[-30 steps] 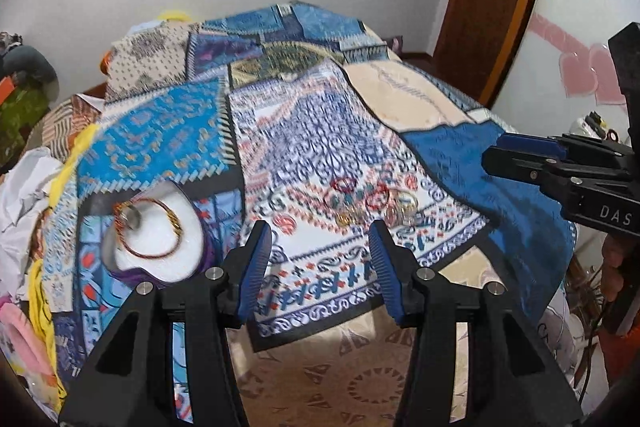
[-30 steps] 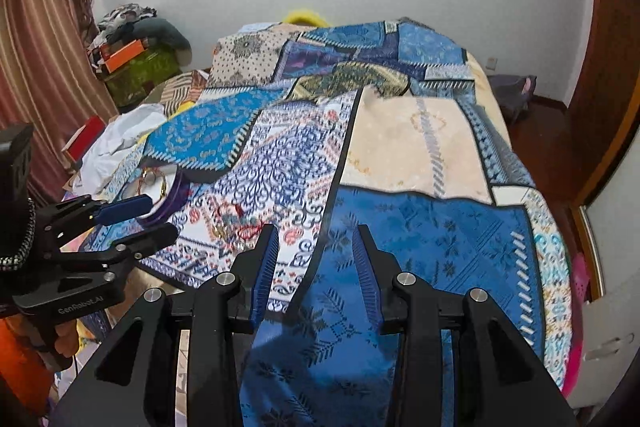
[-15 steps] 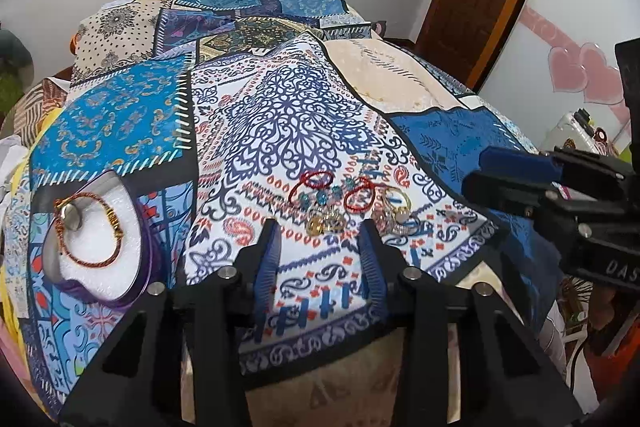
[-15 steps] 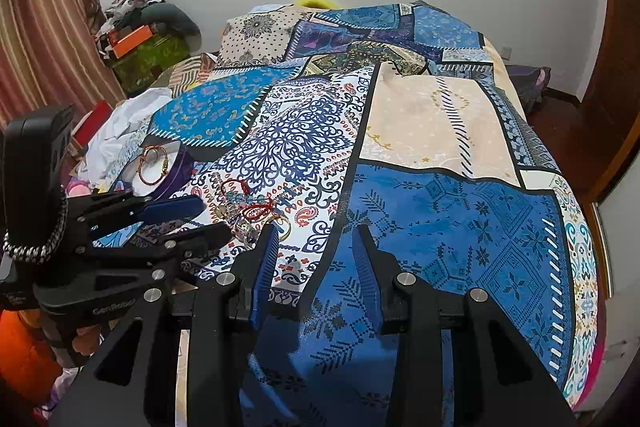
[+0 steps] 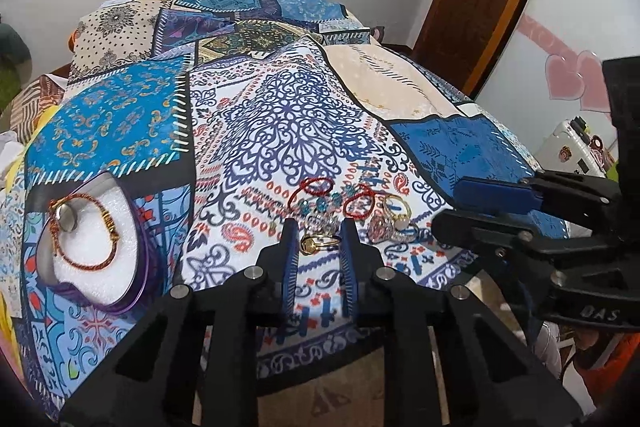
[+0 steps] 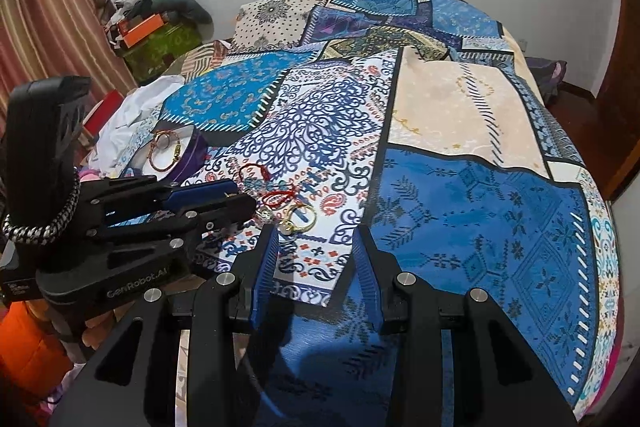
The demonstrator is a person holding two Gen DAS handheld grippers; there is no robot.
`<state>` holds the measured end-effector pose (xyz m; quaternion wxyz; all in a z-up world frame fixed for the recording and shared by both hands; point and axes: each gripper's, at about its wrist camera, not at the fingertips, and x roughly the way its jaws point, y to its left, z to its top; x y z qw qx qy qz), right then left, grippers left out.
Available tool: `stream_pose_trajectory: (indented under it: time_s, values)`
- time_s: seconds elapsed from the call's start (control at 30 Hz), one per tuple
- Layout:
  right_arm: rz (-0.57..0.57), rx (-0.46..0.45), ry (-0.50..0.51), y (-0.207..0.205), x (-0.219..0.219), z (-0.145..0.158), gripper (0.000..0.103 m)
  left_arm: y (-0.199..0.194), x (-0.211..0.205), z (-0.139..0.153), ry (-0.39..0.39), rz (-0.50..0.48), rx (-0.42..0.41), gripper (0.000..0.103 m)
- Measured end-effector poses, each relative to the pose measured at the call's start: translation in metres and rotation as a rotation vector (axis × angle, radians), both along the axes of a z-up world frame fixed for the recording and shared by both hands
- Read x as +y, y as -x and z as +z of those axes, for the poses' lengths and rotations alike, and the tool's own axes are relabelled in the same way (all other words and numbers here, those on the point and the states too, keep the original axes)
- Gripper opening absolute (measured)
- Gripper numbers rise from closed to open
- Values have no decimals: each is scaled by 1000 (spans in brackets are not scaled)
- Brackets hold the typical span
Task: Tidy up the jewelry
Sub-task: 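Move the right gripper back to the jewelry pile, then grasp a small gold ring with the right gripper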
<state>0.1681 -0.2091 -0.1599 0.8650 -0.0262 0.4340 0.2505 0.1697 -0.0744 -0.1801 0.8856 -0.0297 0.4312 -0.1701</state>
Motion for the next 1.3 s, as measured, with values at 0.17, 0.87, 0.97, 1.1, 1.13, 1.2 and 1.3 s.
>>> stream_pose_trajectory:
  time_s: [0.17,0.87,0.97,1.1,1.13,1.2,1.3]
  values:
    - [4,0,31,-9,7,-5,35,6,7,1,-7,15,-2,20]
    - [124,-1,96,-21,37,-16,34,10,14,-1,-14,26,-6,20]
    - [122,10,66,-24,36,-18,17,10,14,0,-13,27,-6,20]
    - [119,14,43,-25,36,-17,10,11,16,1,-13,32,-8,20]
    - [116,15,39,-25,35,-17,9,12,16,1,-12,34,-8,20]
    - [101,16,33,-24,33,-17,9,12,18,2,-12,37,-10,20]
    - [87,12,24,-24,30,-14,9,15,18,5,-15,40,-17,20]
